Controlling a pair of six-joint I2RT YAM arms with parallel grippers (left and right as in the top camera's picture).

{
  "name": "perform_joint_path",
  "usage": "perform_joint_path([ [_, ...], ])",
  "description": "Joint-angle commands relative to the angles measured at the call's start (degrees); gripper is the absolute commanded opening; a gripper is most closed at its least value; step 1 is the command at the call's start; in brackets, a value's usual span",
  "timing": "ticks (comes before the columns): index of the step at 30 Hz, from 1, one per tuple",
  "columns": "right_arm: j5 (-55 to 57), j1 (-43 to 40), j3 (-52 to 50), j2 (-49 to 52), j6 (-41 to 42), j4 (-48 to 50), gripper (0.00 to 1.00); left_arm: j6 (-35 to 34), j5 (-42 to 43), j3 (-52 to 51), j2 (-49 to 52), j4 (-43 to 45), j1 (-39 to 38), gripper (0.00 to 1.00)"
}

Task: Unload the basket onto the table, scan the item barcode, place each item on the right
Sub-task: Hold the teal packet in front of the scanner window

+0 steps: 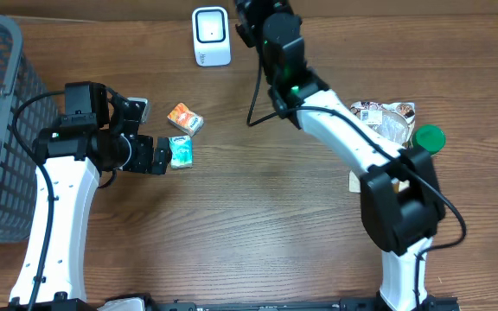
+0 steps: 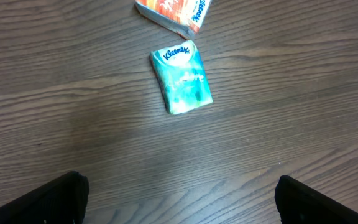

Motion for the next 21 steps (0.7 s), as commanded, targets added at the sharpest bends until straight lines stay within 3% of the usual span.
perform_joint_path([
  [1, 1.9, 1.6, 3.6, 3.6, -16.2, 3.0, 0.04, 1.2, 0.9, 0.3, 0.1, 0.0, 0.1, 1.00],
  [5, 2.8, 1.6, 8.0, 10.3, -29.2, 4.2, 0.04, 1.2, 0.9, 0.3, 0.1, 0.0, 0.1, 0.99],
  [10, 2.4, 2.0, 9.1, 14.1, -34.6, 7.0, 0.04, 1.2, 0.9, 0.3, 0.1, 0.0, 0.1, 1.00],
  [15, 0.5, 2.6, 9.1, 16.6, -45.7, 6.8, 0.04, 1.2, 0.9, 0.3, 0.1, 0.0, 0.1, 1.00],
  [21, -1.2, 3.0, 9.1, 16.8, -46.3, 6.2, 0.04, 1.2, 0.8, 0.3, 0.1, 0.0, 0.1, 1.00],
])
